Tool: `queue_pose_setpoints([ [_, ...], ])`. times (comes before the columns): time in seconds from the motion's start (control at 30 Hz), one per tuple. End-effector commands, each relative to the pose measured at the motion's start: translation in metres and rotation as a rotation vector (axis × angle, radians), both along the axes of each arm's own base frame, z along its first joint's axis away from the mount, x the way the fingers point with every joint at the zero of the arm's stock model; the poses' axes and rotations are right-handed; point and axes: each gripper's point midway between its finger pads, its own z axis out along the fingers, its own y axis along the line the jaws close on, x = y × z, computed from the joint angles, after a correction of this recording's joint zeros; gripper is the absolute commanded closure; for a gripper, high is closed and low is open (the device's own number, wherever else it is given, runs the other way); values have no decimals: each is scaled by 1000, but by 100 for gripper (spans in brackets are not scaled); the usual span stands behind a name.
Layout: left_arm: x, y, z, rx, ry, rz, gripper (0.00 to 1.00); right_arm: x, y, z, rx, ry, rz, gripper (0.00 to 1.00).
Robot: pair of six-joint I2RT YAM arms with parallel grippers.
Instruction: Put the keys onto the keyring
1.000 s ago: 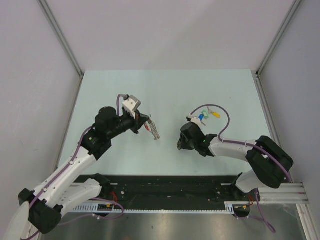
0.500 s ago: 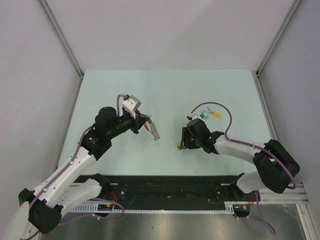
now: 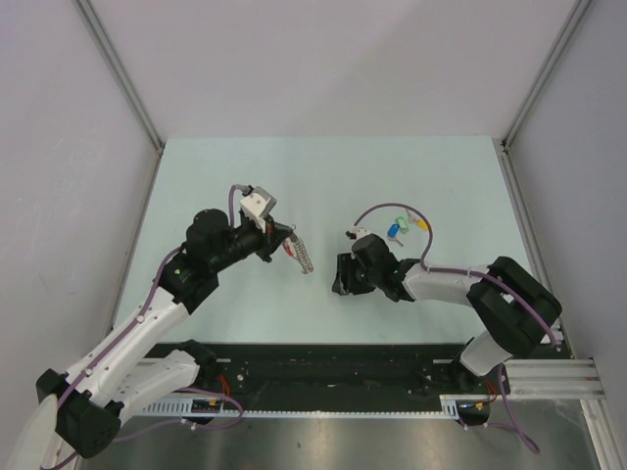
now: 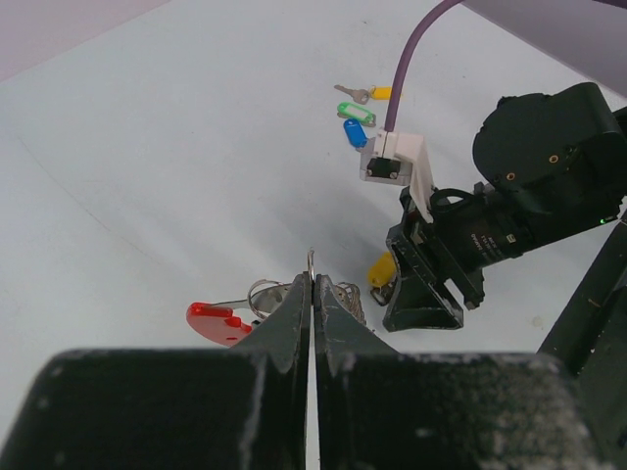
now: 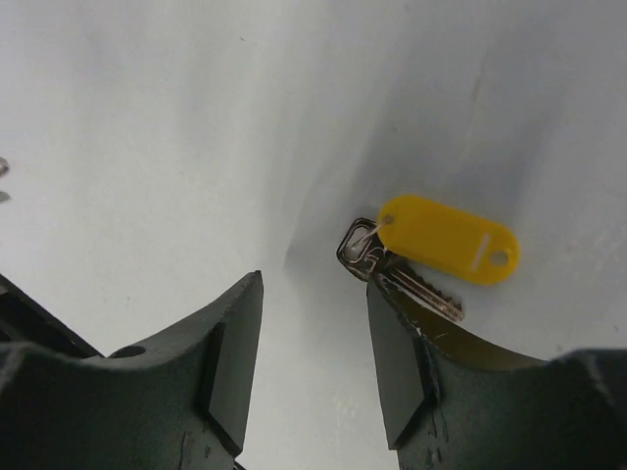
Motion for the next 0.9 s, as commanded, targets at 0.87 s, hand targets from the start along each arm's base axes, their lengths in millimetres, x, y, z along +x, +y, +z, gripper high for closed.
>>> queue_pose_setpoints([
  [0.87, 5, 4, 35, -33, -98, 14, 100, 66, -28, 34, 45, -89, 80, 44],
])
